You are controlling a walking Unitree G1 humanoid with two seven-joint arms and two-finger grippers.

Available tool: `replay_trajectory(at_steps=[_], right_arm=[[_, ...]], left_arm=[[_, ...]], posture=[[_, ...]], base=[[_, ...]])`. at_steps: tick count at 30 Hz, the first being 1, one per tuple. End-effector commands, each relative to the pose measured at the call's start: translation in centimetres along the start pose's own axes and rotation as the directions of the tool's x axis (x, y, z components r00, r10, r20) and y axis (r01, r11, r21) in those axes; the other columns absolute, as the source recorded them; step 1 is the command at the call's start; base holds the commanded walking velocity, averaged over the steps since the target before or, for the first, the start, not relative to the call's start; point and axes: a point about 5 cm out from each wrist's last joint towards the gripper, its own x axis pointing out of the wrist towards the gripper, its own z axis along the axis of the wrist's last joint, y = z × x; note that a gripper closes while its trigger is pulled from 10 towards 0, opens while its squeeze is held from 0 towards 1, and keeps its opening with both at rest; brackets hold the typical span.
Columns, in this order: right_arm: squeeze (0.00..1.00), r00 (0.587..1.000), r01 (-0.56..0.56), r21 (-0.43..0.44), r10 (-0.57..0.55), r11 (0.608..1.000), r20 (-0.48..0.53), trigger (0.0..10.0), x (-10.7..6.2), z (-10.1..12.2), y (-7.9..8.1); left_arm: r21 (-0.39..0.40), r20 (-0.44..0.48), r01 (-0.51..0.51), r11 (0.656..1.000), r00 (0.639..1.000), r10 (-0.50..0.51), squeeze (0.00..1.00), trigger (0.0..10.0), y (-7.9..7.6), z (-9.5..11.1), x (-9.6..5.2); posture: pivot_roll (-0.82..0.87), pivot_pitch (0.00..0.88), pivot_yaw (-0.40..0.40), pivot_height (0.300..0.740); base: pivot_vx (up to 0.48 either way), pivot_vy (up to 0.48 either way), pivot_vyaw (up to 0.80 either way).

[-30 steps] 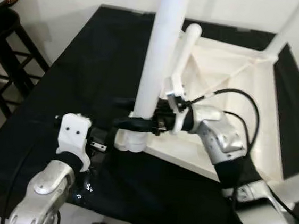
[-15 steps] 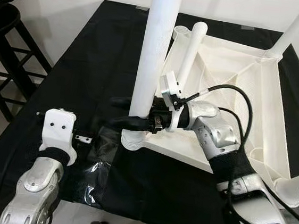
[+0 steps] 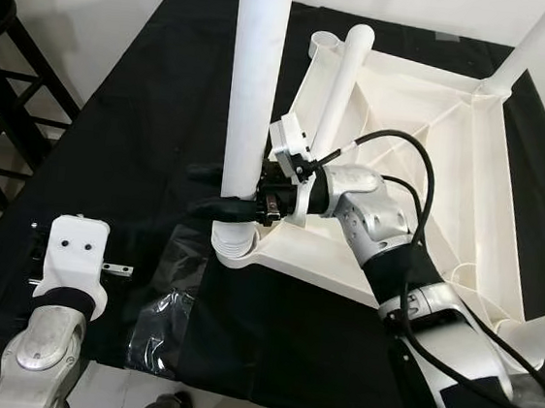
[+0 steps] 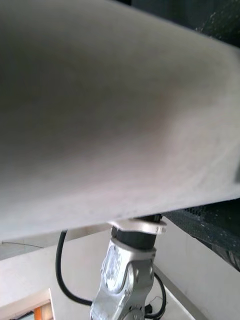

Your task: Building children table

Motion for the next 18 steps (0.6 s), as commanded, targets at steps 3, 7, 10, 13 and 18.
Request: replay_trajectory(at_steps=[3,7,10,13,18], right_arm=[[0.00,0.999,-0.037,-0.004,0.037,0.999,-0.010,10.0,-0.1,-0.2,0.0],[0.00,0.997,-0.079,-0.003,0.079,0.997,-0.019,10.0,-0.1,-0.4,0.3],[0.00,0.991,-0.130,0.009,0.130,0.991,-0.028,10.0,-0.3,-0.5,0.6],[0.00,0.980,-0.191,0.011,0.192,0.981,-0.057,10.0,-0.5,-0.7,0.9],[0.00,0.954,-0.274,-0.015,0.269,0.962,-0.135,10.0,-0.6,-0.4,1.7]], left_arm=[[-0.001,-0.015,0.009,1.000,1.000,-0.009,0.00,10.0,0.0,-0.1,-1.0],[0.002,-0.018,0.008,1.000,1.000,-0.008,0.00,10.0,0.1,-0.1,-1.3],[0.005,-0.027,0.005,1.000,1.000,-0.005,0.00,10.0,0.2,0.0,-1.8],[0.007,-0.037,0.003,1.000,0.999,-0.002,0.00,10.0,0.3,0.0,-2.3],[0.013,-0.045,0.001,1.000,0.999,0.000,0.00,10.0,0.4,0.1,-3.0]], posture=[[0.08,0.336,-0.066,0.740],[0.09,0.338,-0.070,0.740],[0.10,0.347,-0.077,0.740],[0.11,0.351,-0.076,0.740],[0.12,0.358,-0.075,0.740]], base=[[0.000,0.000,0.00],[0.000,0.000,0.00],[0.000,0.000,0.00],[0.000,0.000,0.00],[0.000,0.000,0.00]])
